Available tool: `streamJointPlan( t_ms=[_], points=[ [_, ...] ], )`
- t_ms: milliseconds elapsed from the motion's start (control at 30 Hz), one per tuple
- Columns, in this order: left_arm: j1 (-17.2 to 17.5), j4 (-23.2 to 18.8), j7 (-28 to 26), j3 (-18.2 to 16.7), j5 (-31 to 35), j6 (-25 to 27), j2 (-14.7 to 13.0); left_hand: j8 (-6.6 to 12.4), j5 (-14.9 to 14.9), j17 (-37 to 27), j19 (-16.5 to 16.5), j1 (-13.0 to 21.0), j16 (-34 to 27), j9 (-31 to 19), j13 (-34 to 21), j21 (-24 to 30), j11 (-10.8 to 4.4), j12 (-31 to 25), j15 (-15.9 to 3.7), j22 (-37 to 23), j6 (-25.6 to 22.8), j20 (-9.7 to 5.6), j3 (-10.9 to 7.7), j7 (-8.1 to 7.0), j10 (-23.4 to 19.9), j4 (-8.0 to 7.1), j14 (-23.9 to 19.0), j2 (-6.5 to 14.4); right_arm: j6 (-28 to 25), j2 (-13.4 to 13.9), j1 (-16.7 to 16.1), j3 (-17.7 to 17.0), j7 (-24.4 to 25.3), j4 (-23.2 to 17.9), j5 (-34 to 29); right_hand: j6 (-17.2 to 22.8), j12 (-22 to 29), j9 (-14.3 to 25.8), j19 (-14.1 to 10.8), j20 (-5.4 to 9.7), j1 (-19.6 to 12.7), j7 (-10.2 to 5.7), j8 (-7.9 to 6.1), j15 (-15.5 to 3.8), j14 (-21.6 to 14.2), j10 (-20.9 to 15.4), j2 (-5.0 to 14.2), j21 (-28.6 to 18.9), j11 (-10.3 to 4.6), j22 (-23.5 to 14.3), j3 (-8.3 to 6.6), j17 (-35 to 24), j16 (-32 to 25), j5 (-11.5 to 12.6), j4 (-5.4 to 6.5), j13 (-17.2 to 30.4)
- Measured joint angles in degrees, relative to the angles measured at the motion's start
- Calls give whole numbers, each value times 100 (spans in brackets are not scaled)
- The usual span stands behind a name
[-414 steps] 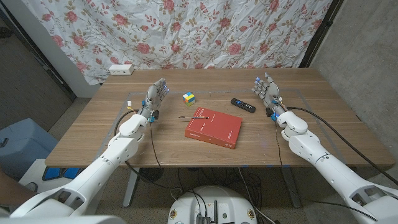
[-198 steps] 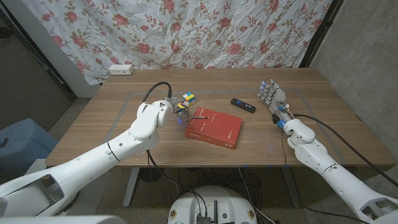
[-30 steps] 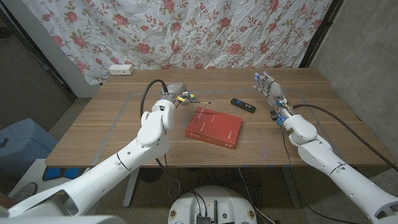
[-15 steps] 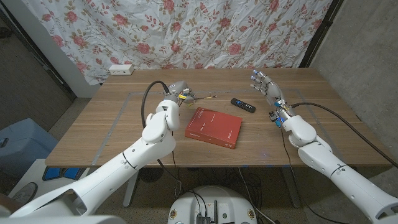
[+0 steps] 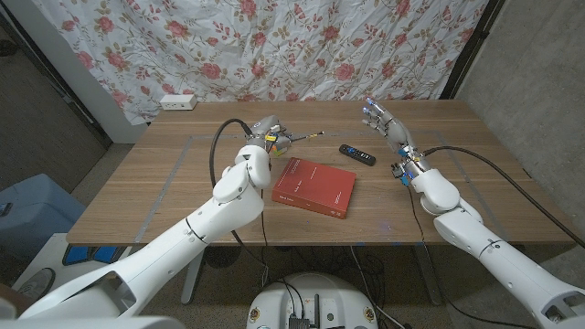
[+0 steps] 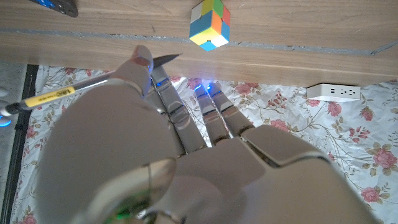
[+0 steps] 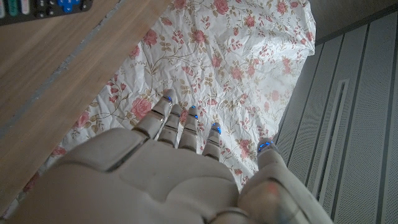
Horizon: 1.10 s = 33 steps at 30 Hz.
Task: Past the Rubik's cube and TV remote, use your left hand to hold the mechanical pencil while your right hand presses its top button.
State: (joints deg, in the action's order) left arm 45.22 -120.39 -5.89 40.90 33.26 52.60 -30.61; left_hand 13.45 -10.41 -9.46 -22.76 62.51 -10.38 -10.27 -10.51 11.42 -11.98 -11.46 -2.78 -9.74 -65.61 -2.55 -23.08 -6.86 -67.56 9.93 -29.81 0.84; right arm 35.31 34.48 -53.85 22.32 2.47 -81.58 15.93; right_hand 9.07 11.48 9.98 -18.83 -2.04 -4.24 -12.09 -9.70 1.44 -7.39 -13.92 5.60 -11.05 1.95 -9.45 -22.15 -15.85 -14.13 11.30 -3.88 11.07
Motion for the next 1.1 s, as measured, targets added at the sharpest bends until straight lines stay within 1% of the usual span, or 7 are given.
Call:
streamJointPlan(
  t_ms=[267, 433, 500, 733, 900, 1033, 1100],
  points=[
    [-77, 58, -400, 37, -477, 0, 82, -20, 1, 0, 0, -8, 0, -2, -4, 0, 0, 15, -19, 0, 0, 0, 18, 0, 0, -18, -19, 11, 250, -89, 54, 38, 117, 106, -270, -157, 0, 0, 0, 0, 0, -32, 0, 30, -30, -21, 0, 0, -22, 0, 0, -28, 0, 0, 0, 28],
    [-115, 90, -669, 42, -822, -28, 135, -21, 1, 0, 0, 11, 0, -2, -4, 0, 0, 22, -19, 0, 1, 0, 44, -1, 0, -20, -19, 40, 372, -165, 84, 73, 198, 175, -449, -426, 0, 0, 2, -2, 0, -29, 0, 30, -30, -21, 0, 0, -22, 0, 0, -29, 0, 0, 0, 29],
    [-118, 102, -686, 34, -846, -33, 162, -22, 1, 0, 0, 9, 0, -2, -4, 0, 0, 22, -19, 0, 1, 0, 55, -1, 0, -8, -19, 55, 409, -169, 87, 78, 228, 181, -530, -515, 0, 0, 24, -23, 0, -19, 42, 30, -30, -21, 0, 0, -22, 0, 0, -50, 0, 0, 0, 29],
    [-125, 154, -975, -13, -1210, -93, 270, -44, 1, 0, 0, 9, 0, -29, -4, 0, 0, 33, -19, 1, 1, 0, 55, -1, 0, -8, -19, 55, 546, -204, 129, 122, 322, 224, -819, -670, 0, 0, 25, -24, 0, -33, 44, 52, -8, 1, 0, 26, -44, 0, 2, -54, 0, 0, -2, 28],
    [-130, 191, -1230, -30, -1552, -128, 335, -62, 1, 0, 0, 8, 0, -30, -2, 0, 0, 43, -19, 1, 1, 0, 55, -1, 0, -8, -19, 55, 615, -240, 182, 159, 390, 282, -993, -768, 43, 0, 56, -12, 0, -51, 31, 29, -31, -115, 0, 26, 29, 0, -8, -53, -28, 0, -40, 28],
    [-132, 238, -1407, -66, -1810, -166, 427, -65, 1, 0, 0, 8, 0, -30, -1, 0, 0, 44, -19, 1, 1, 0, 55, -1, 0, -8, -19, 54, 658, -257, 210, 177, 490, 315, -1193, -798, 43, 0, 77, 10, 0, -21, 16, 29, -31, -111, 0, 26, 33, 0, -8, -81, -28, 0, -40, 28],
    [-132, 253, -1466, -83, -1897, -179, 459, -65, 2, 0, 0, 8, 24, -30, 0, 0, 0, 44, -19, 1, 1, 0, 71, -1, 0, -24, -19, 54, 661, -260, 217, 181, 533, 321, -1263, -827, 20, 0, 97, 29, 0, -50, -6, 29, -31, -46, 0, 26, 97, 0, -8, -81, -28, 0, -40, 28]
  ],
)
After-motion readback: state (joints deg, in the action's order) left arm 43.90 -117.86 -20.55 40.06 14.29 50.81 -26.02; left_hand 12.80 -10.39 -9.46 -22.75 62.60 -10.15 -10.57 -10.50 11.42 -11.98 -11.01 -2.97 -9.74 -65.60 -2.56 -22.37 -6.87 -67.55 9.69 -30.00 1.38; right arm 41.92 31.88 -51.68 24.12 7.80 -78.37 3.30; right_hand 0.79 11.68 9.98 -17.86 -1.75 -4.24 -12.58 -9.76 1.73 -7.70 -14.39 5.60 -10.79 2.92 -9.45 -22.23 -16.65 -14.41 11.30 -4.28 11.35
